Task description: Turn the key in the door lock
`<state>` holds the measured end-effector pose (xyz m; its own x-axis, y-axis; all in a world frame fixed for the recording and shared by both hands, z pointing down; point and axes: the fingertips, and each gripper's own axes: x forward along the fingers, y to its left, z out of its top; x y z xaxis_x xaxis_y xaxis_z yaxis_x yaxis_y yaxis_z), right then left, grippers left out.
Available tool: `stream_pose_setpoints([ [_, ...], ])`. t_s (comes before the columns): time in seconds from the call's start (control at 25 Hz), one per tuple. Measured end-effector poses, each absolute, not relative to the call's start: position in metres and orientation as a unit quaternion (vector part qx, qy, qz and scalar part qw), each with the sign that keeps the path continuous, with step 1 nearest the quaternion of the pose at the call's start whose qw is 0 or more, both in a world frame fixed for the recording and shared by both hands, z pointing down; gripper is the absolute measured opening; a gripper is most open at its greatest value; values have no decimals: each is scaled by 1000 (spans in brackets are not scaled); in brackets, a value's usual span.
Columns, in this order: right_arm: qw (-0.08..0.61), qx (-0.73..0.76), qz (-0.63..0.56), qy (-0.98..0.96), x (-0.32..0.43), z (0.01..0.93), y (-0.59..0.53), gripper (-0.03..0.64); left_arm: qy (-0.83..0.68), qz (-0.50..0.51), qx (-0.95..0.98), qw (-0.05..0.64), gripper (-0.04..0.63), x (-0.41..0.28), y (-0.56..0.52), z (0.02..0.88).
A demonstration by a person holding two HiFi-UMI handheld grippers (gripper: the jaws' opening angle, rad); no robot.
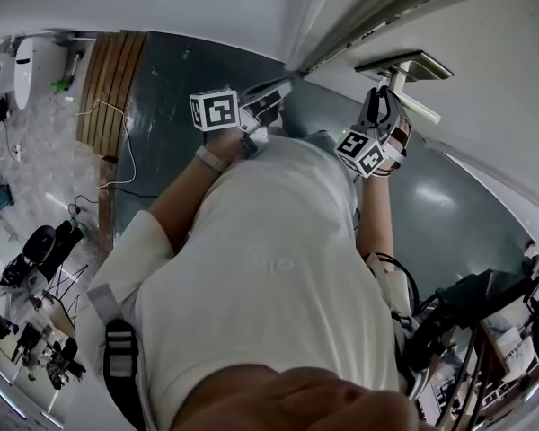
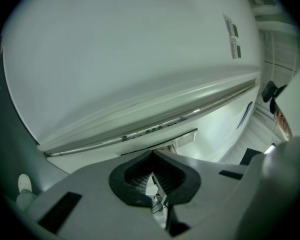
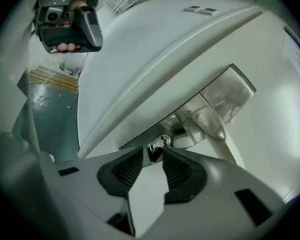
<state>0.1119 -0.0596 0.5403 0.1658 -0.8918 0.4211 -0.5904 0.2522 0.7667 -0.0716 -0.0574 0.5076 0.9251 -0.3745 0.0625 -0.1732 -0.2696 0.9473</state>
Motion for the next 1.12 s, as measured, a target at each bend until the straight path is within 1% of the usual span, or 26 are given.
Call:
stream_pose_setpoints([
  [0.2,479,606,-180,-608,113,534,-70,104,-179,-91,789,581,6,-76,-58,508],
  [0.28,474,617,-180,-601,114,532,-71,75,-179,-91,789,580,6,-77,-58,507],
  [0.52,433,650,-144,-607,115,527,-70,61,-178,-90,789,581,6,-75,-59,507],
  [0.72,366,677,-76,-634,114,525,-70,61,-179,-89,787,584,6,-77,-61,508],
  [1.04,213,700,71,-678,117,527,-66,57,-181,-91,786,584,6,-77,-62,508],
  [1.12,164,696,118,-689,117,529,-66,55,-181,-92,786,584,6,-78,-63,508],
])
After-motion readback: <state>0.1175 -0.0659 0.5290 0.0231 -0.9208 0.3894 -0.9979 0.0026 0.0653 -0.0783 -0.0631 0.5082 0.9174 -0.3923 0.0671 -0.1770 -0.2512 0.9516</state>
